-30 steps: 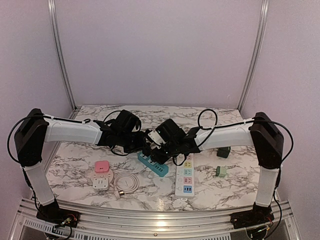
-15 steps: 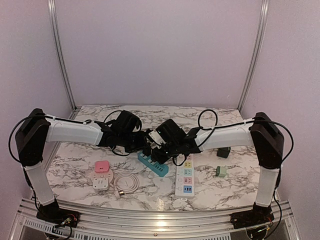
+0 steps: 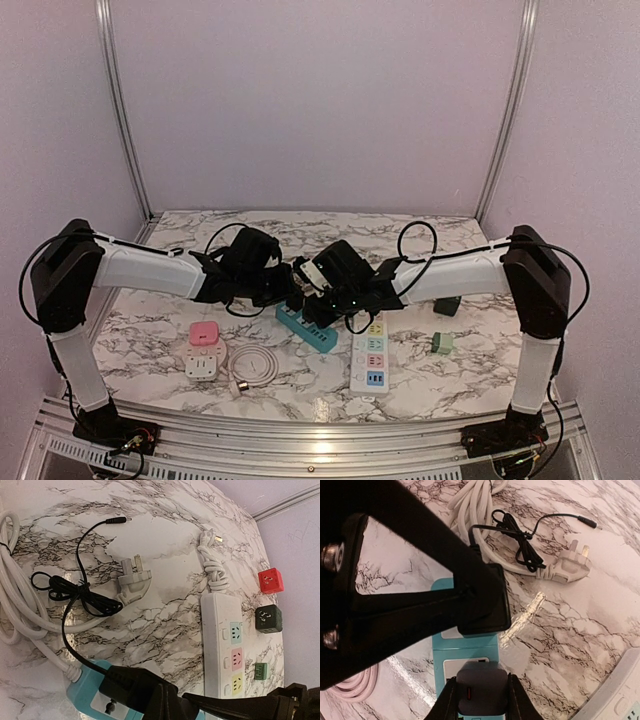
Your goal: Pull the plug off the socket
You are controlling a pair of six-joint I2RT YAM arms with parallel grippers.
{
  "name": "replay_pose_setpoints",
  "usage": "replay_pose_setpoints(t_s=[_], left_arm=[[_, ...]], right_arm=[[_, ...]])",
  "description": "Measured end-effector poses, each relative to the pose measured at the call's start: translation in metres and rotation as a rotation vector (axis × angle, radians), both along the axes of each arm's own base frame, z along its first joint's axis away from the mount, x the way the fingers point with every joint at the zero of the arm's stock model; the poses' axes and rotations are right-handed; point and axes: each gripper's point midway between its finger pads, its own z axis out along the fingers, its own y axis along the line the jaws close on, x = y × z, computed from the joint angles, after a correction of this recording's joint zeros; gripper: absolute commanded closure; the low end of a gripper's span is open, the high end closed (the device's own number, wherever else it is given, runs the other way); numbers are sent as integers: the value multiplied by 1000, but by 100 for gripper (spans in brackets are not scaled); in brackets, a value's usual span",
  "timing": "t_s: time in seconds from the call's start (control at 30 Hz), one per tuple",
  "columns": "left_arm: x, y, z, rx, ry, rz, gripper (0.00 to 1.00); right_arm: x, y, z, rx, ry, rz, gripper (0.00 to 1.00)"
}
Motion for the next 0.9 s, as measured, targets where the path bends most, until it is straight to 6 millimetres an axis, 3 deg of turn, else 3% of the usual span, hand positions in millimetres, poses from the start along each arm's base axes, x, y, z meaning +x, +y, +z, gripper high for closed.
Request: replay_pose_setpoints(t_s=[0.5, 0.9], left_arm=[[-10, 8, -1, -37, -17, 20, 100], [-15, 3, -2, -49, -19, 23, 100]], right_arm=[[-1, -1, -1, 11, 2, -3, 98], [-5, -2, 0, -7, -3, -3, 98]])
